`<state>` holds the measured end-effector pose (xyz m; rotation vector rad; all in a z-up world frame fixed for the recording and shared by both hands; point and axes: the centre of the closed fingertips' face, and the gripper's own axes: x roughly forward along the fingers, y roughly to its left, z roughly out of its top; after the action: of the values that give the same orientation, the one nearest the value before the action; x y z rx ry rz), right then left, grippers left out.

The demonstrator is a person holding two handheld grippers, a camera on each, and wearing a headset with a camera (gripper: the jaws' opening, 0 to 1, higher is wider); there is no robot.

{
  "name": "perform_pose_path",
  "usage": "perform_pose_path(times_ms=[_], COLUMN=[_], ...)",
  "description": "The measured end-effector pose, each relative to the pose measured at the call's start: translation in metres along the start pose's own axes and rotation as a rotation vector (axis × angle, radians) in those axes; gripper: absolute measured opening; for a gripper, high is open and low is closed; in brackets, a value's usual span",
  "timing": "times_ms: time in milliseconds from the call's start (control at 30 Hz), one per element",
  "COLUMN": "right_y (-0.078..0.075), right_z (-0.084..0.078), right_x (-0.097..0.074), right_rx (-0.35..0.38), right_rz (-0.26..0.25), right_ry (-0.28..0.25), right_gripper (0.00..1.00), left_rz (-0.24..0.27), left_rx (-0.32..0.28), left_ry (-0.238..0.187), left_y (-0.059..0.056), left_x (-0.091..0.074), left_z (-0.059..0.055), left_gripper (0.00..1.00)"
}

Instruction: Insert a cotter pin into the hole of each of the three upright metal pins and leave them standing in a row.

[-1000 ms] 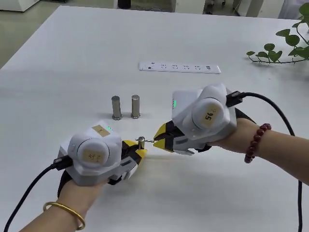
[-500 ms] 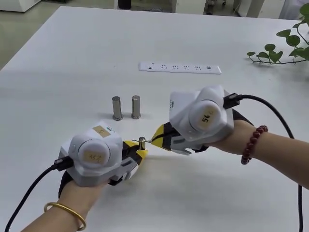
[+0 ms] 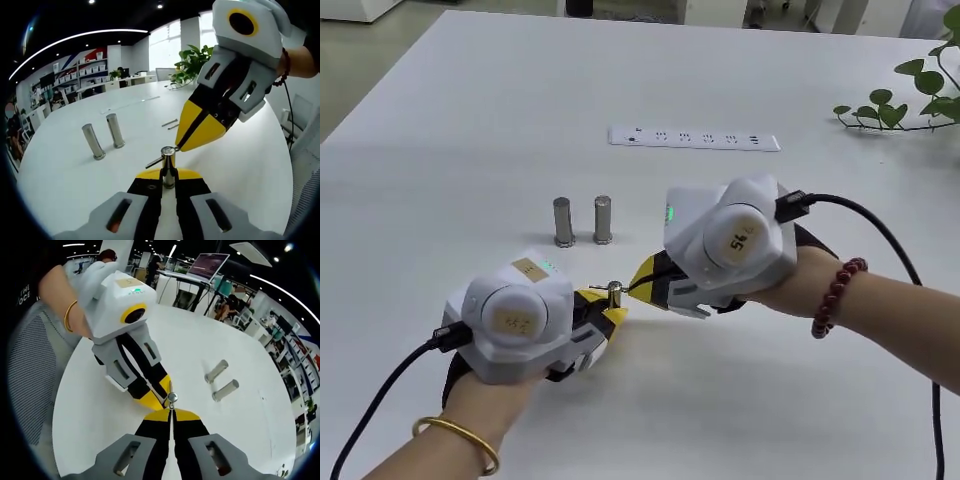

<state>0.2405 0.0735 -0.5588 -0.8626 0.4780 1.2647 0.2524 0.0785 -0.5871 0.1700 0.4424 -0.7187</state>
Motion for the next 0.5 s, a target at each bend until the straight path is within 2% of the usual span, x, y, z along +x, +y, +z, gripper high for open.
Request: perform_pose_path(times_ms=[167, 300, 500], right_y=[0.0015, 0.0021, -0.0013], right_z=[-0.0011, -0.0028, -0.0022], right_x=[-0.0007, -0.0020, -0.0057], right_rx=[0.041, 0.092, 0.205], right_rz=[0.000, 0.001, -0.013], right_ry=[-0.008, -0.020, -0.057], right_gripper=[0.00, 0.05, 0.11], left_rz=[0.001, 0.001, 0.003], left_rx=[-0.001, 0.003, 0.009], left_ry=[-0.001, 0.000, -0.002], left_y=[0.0000, -0.0002, -0.0001], left_x=[0.0000, -0.0001, -0.0001], left_z=[0.0001, 0.0001, 0.0001], left_gripper=[0.06, 0.06, 0.06])
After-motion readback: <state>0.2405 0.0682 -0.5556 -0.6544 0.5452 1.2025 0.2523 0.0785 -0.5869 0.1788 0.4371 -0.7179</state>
